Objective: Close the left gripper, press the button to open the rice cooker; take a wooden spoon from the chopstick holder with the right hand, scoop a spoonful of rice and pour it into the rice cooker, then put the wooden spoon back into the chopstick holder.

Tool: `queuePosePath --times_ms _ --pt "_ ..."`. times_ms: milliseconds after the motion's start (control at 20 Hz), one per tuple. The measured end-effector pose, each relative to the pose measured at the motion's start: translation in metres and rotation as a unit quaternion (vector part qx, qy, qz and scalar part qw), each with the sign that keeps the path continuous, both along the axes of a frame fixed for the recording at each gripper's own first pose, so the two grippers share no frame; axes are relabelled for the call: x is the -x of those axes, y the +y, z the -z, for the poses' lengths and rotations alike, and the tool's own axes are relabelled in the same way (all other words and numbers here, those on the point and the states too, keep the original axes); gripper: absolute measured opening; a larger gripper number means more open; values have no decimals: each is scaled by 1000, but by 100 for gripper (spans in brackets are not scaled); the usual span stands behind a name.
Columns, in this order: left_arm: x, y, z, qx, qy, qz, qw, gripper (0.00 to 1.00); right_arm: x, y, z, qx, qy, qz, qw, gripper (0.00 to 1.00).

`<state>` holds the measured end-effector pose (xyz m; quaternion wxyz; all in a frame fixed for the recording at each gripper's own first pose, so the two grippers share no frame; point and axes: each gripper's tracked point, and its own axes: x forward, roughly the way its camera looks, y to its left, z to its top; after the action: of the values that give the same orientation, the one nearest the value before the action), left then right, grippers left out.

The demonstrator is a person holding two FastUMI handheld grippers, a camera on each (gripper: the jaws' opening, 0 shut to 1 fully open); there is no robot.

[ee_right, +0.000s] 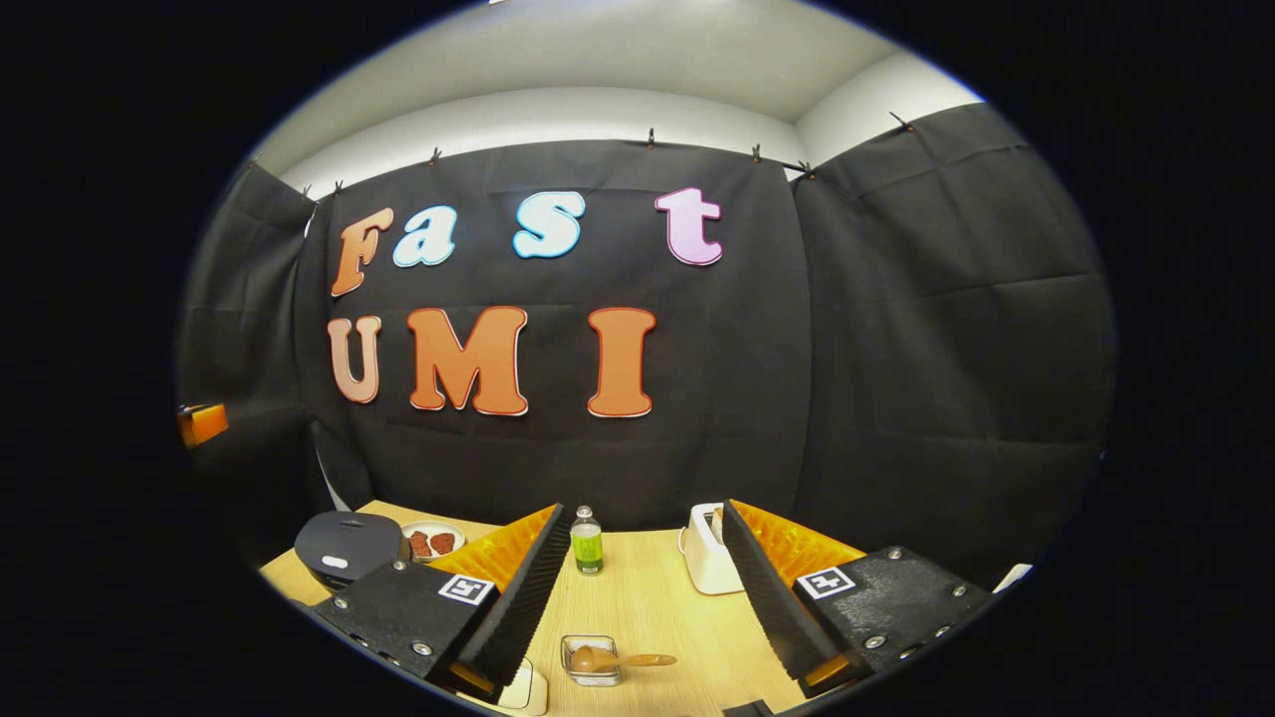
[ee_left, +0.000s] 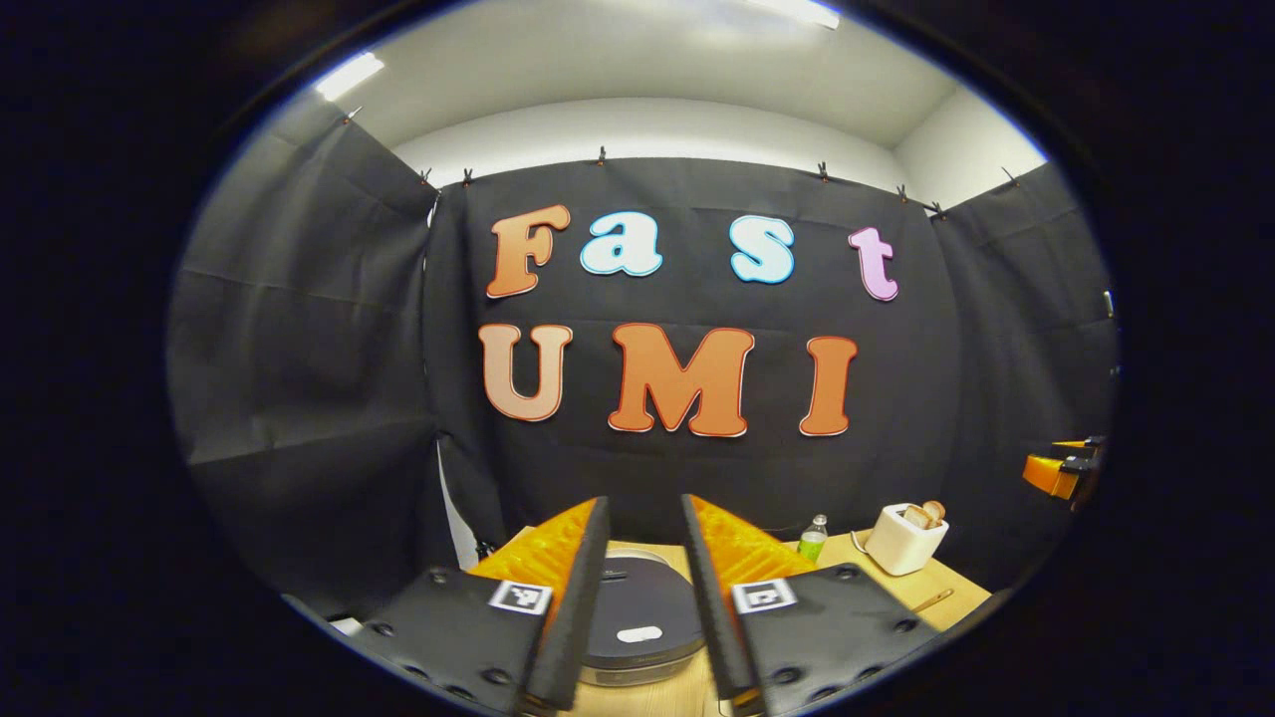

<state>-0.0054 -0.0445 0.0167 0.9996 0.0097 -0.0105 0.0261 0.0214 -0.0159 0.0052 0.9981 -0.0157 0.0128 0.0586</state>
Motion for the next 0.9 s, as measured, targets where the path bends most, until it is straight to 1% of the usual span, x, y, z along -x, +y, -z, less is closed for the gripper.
queuePosePath --times_ms 50,100,150,250,300,350,400,450,650,700,750,800,850,900 --pt "1 4 1 -2 1 -6 1000 35 0 0 -2 0 -2 0 1000 100" --pt "-1 4 5 -3 8 -3 1000 21 0 -1 -1 -1 -3 1 1000 95" --pt "-3 2 10 -5 16 1 1000 25 0 0 0 -2 -1 1 1000 95" --pt "-4 7 16 -10 23 0 1000 18 0 1 3 -1 2 -1 1000 95" --pt "0 11 16 -17 32 -7 999 21 -1 1 4 0 3 0 1000 95" --pt "-9 10 29 -18 43 16 999 6 -1 1 4 -1 4 1 1000 95" --pt "-11 1 45 -15 59 24 998 7 -1 2 6 -2 6 0 1000 95" --pt "-15 -3 54 -14 71 32 997 4 -1 3 8 -2 9 -1 1000 95" --pt "-36 -7 88 -23 103 47 993 4 -3 5 20 -3 23 -2 1000 95" --pt "-43 -8 105 -19 117 51 992 2 -3 5 21 -4 26 -1 1000 95" --pt "-48 -9 119 -10 134 54 989 2 -4 3 25 -3 29 1 1000 95" --pt "-50 -9 132 3 152 57 987 4 -3 2 29 -2 32 3 999 95" --pt "-55 -10 144 18 164 62 984 4 -2 -1 33 -1 36 7 999 95" --pt "-60 -11 155 29 177 64 982 1 -2 -4 36 1 40 11 999 95"
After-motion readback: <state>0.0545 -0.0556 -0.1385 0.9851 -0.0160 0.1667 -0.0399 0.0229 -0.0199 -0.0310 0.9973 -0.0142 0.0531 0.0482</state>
